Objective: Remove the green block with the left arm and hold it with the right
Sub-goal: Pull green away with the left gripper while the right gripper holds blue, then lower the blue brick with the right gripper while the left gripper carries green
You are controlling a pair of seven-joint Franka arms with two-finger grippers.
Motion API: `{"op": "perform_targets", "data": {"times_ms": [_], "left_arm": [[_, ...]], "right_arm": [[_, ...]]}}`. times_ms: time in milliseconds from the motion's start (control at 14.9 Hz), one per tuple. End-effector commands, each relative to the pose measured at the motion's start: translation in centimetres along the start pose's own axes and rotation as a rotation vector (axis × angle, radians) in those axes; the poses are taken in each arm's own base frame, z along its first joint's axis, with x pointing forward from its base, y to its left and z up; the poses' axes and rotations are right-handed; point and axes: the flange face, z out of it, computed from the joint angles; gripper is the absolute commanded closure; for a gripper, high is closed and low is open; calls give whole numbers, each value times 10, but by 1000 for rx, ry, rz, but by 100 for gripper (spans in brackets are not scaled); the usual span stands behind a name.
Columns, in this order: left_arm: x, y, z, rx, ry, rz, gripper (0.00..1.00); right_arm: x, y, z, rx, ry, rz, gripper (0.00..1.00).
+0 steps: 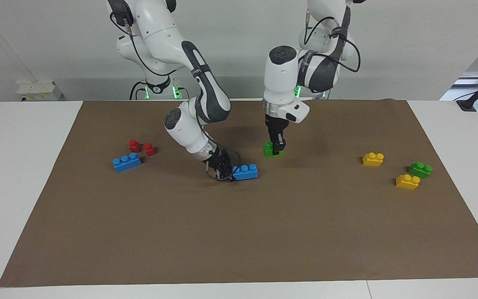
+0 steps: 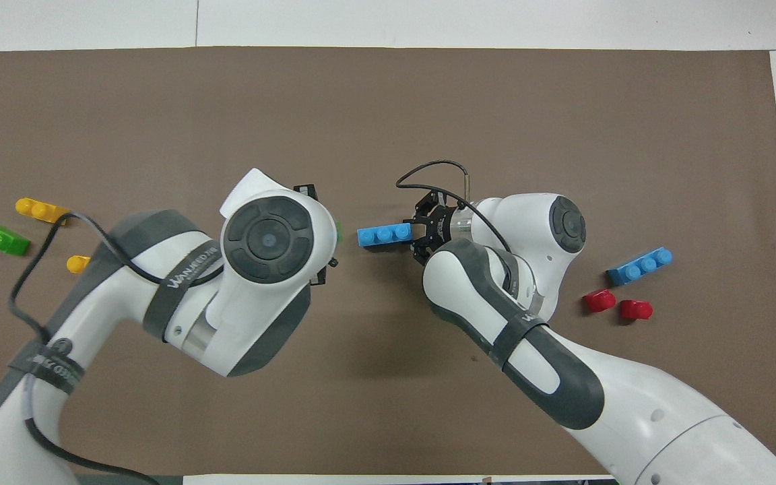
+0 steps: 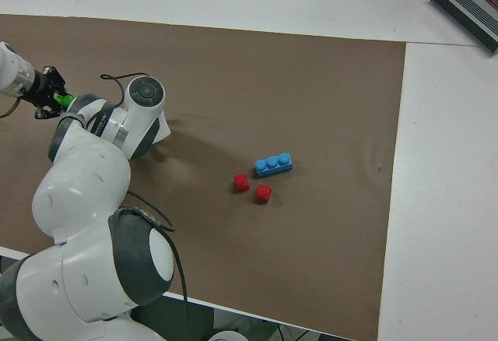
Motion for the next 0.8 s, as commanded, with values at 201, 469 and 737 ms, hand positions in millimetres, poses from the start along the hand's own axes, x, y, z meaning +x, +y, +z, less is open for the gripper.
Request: {"op": "perform_targets", "data": {"times_ms": [201,469,737], "left_arm": [[133,50,4,79,-24,221,100],[233,74,19,79,-86,349,100],[302,87,50,74,-90,454,100]], "right_arm": [[71,-43,-159,-41,-28,-57,100],[190,-54,-210,-41,46,-111,100],[260,-55,-199,-88,35,-120,100]]}}
